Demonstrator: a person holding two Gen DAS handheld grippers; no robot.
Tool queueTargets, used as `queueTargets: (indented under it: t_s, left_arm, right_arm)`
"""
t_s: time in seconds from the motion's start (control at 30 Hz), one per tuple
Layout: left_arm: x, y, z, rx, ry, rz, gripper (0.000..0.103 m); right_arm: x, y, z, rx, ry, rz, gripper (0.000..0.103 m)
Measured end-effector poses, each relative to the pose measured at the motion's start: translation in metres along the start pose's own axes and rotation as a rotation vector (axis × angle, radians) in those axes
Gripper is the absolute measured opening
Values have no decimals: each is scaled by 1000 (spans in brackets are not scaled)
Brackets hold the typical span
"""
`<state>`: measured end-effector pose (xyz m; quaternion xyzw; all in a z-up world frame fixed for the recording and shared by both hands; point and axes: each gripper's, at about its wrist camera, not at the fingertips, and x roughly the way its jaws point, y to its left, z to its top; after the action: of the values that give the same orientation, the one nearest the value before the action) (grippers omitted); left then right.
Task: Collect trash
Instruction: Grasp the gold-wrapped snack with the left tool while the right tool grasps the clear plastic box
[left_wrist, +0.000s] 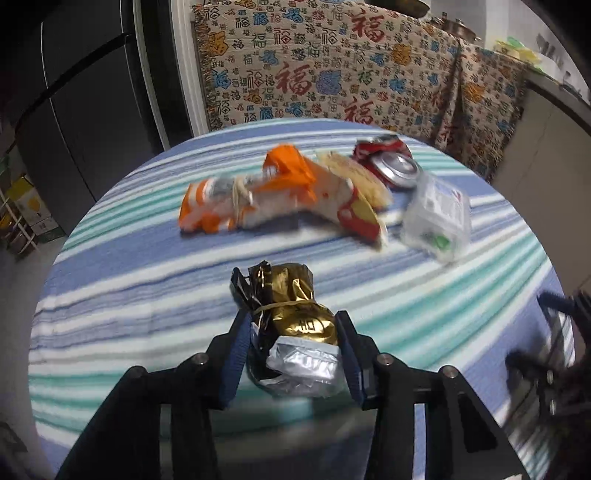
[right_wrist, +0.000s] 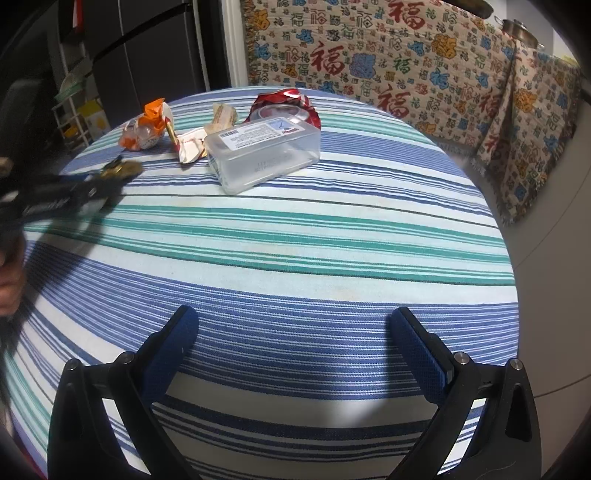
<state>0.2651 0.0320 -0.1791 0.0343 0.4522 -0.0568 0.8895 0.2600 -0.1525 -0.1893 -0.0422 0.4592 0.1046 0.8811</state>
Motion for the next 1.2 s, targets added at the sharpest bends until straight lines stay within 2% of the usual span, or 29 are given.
queueTargets:
  t_s: [0.13,0.23,0.27,0.37,0.47,0.57,0.67,0.73,0.77,0.8,0.87,0.97,1.2]
  left_arm:
    - [-20,6,-27,-49,4,-5,52]
    - [-17,11,-33,-63,17,24,68]
    - [-14,13,-35,-67,24,30,70]
    - [-13,15,-35,-62,17,44,81]
    - [-10,18,-33,-61,13,42,85]
    - [-9,20,-33,-54,3,37,88]
    - [-10,21,-34,-43,-3,30,88]
    - [-9,21,-33,-37,-3,25,88]
    - [-9,22,-33,-33,-3,22,88]
    - [-9,22,-33,-30,-3,20,88]
    - [-10,24,-35,-21,-3,13,88]
    - [-11,25,-37,-18,-4,12,88]
    - [-11,25,-38,-18,-4,13,88]
  right_arm:
    - [0,-1,0,2,-1,-1,103]
    - [0,-1,1,7,6,-6,103]
    - [1,-1,3,17,18,-9,103]
    - [1,-5,21,131,31,18,98]
    - [-1,-1,57,251,-14,29,96]
    - [7,12,95,309,-50,8,96]
    - [34,26,122,346,-17,-56,96]
    - [53,29,129,370,34,-92,94]
    - [63,29,130,384,65,-95,90]
    - [69,27,129,398,88,-91,79]
    - [73,20,122,420,104,-59,73]
    - [62,18,109,326,88,-53,73]
    - [12,26,39,28,82,145,73]
